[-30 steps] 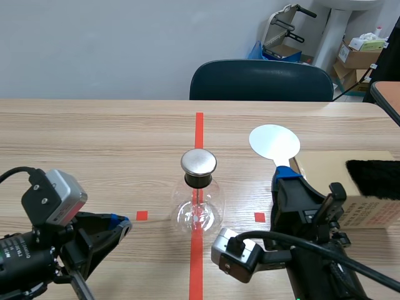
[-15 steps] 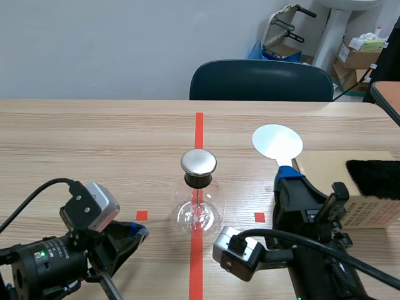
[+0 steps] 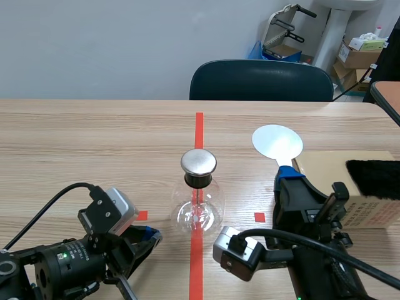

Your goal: Do the electroscope experiment

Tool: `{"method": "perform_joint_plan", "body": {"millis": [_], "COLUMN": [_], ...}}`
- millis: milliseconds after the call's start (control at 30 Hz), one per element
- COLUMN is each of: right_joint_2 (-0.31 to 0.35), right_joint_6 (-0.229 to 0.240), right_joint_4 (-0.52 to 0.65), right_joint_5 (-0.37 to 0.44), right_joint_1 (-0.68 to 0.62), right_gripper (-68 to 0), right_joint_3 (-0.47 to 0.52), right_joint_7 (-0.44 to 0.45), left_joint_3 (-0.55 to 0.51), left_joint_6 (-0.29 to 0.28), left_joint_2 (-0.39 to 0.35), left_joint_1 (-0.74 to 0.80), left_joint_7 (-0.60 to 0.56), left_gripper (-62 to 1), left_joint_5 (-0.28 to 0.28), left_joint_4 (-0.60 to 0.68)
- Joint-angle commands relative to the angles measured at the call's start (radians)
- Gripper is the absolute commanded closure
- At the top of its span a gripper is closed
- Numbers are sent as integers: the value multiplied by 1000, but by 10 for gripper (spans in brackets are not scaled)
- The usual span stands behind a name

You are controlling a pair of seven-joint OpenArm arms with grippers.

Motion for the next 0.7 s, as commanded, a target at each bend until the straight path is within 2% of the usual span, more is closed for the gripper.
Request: {"method": "perform_joint_plan", "body": {"millis": [0, 167, 300, 667], "right_joint_2": [3, 3, 3, 3], "right_joint_6": [-36, -35, -17, -18], "right_joint_4": [10, 10, 10, 10], "right_joint_5": [-4, -4, -4, -4], "right_joint_1": [10, 10, 10, 10], "right_gripper": [-10, -10, -10, -10], "right_joint_3": [8, 8, 8, 8], "right_joint_7": [-7, -7, -7, -6], "left_joint_3": [-3, -3, -3, -3], "left_joint_6": [-2, -1, 3, 3], "left_joint_2": [5, -1, 0, -1], "left_joint_1": [-4, -4, -4, -4], "left_joint_7": [-14, -10, -14, -14], "left_gripper": [-25, -25, -25, -25], "left_joint_5": [-6, -6, -6, -6], "left_joint_4": [13, 13, 13, 13]}}
